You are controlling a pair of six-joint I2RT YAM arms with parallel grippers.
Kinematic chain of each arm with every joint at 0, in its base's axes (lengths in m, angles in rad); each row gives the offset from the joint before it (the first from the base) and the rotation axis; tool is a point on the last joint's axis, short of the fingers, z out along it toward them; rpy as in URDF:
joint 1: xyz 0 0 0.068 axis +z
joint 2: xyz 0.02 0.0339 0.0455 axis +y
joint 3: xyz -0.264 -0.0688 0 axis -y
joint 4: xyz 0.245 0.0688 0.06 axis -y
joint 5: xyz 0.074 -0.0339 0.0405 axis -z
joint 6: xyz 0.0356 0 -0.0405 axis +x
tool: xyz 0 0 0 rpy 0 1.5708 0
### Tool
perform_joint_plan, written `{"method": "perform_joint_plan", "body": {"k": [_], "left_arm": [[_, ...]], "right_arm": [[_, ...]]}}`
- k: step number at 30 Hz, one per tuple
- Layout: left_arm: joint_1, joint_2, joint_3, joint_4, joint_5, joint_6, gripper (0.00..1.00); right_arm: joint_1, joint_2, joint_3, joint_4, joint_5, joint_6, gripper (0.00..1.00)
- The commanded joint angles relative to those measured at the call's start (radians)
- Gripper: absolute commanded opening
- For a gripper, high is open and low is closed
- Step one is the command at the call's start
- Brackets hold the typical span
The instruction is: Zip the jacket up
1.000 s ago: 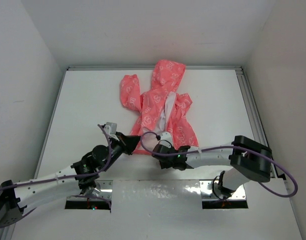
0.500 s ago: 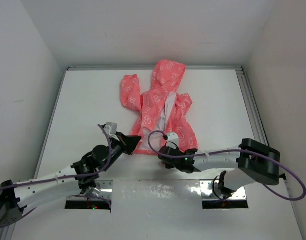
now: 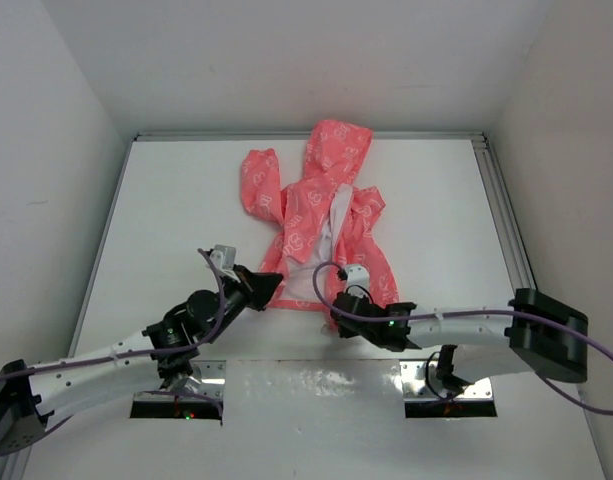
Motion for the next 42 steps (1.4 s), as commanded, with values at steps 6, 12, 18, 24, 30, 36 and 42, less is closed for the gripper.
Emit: {"method": "perform_joint_plan", "body": {"k": [6,12,18,24,30,36,42], "left_arm": [[0.002,0.046,0.029,0.061,0.071,-0.032,0.00],[0.002,0.079,0.015,0.109,0.135,-0.070,0.00],[0.002,0.119,0.041,0.118,0.187,-0.103,0.00],[0.002,0.171,0.074,0.118,0.206,-0.167,0.00],[0.002,0.201,0.106,0.136,0.207,-0.179,0.00],[0.002,0.251,0.135,0.145,0.186,-0.215,0.00],[0.002,0.267,0.137,0.153,0.134,-0.310,0.00]], "right_arm": [[0.001,-0.258,-0.138,0.275,0.078,-0.059,0.00],[0.001,-0.350,-0.192,0.335,0.105,-0.085,0.00],[0.003,-0.398,-0.248,0.451,0.128,-0.144,0.00],[0.003,-0.454,-0.318,0.677,0.164,-0.195,0.00],[0.003,-0.455,-0.322,0.775,0.222,-0.223,0.00],[0.001,-0.481,-0.342,0.868,0.212,-0.215,0.00],[0.003,-0.433,-0.342,0.974,0.195,-0.217,0.00]]}}
